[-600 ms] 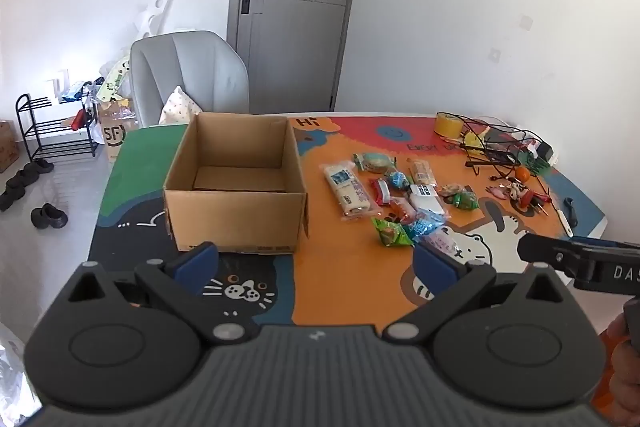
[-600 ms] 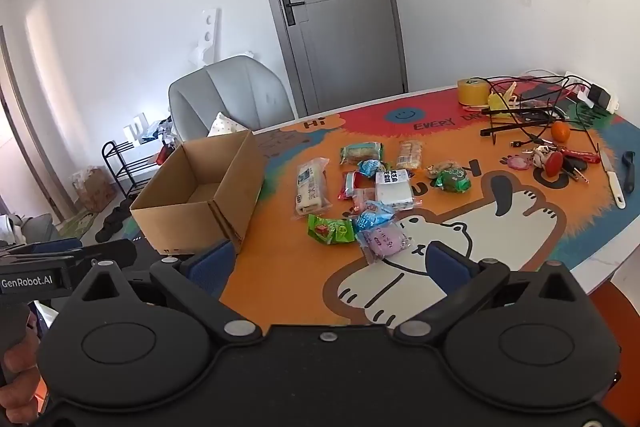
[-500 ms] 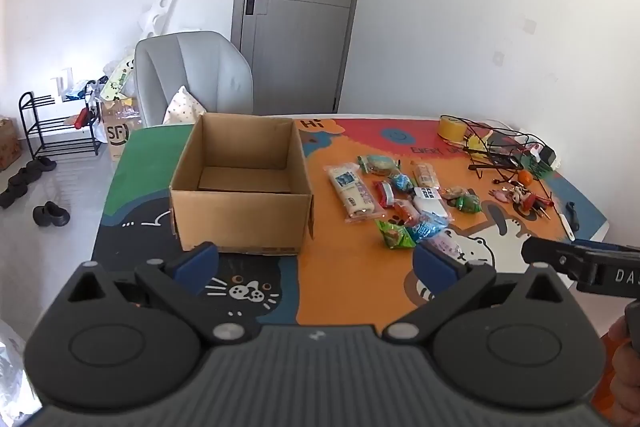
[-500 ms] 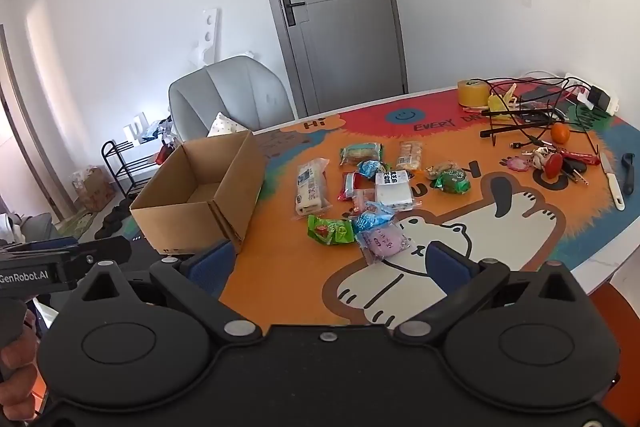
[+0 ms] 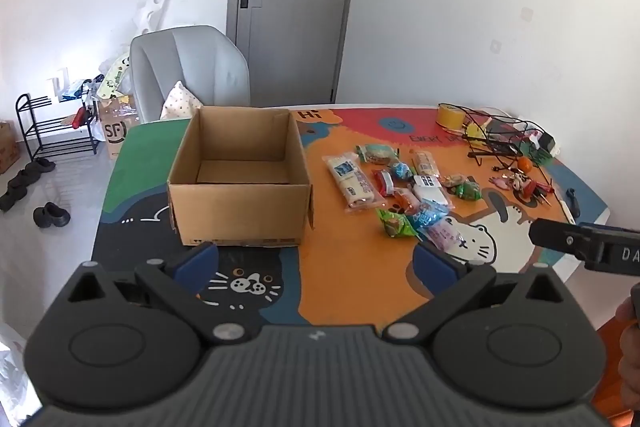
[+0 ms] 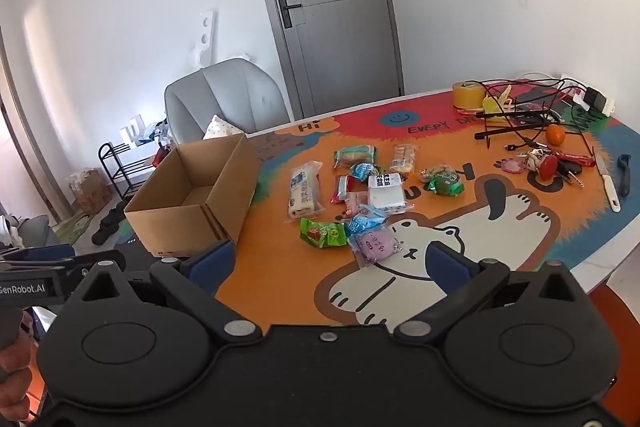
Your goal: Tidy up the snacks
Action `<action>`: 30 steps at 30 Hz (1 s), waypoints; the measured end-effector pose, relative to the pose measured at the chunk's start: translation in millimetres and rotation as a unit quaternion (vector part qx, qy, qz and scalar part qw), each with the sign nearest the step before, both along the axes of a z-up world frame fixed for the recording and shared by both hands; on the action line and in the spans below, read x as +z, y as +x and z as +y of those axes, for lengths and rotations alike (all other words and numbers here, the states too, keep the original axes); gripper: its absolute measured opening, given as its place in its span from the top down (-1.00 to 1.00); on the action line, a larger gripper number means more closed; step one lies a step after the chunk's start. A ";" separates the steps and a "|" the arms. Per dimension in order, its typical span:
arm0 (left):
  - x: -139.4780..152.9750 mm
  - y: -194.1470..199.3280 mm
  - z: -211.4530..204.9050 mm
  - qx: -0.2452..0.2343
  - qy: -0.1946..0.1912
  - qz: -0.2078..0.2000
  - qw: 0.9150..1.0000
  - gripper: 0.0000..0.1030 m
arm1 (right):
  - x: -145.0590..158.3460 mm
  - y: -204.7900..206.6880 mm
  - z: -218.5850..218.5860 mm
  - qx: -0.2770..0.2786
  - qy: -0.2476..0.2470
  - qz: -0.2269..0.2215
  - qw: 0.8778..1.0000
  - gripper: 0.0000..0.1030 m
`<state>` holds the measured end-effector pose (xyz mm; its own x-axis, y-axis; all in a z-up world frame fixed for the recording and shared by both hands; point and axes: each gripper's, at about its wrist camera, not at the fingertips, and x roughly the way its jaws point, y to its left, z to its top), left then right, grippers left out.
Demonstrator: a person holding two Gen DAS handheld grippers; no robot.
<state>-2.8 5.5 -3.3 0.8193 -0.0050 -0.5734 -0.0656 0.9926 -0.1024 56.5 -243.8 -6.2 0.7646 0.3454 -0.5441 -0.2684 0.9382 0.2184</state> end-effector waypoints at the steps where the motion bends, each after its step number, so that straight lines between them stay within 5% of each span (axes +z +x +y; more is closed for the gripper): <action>1: -0.3 0.5 -0.5 -0.001 0.001 0.001 1.000 -1.00 | -0.4 -0.4 0.7 0.000 0.000 0.000 1.000 -1.00; 30: -2.7 3.3 -0.6 -0.004 -0.007 0.004 1.000 -1.00 | -3.8 1.0 3.1 0.003 -0.005 0.004 1.000 -1.00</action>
<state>0.5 4.9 -5.9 0.8141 -0.0195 -0.5804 -0.0582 0.9917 -0.1149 57.4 -240.7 -10.0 0.7583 0.3454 -0.5528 -0.2732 0.9384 0.2115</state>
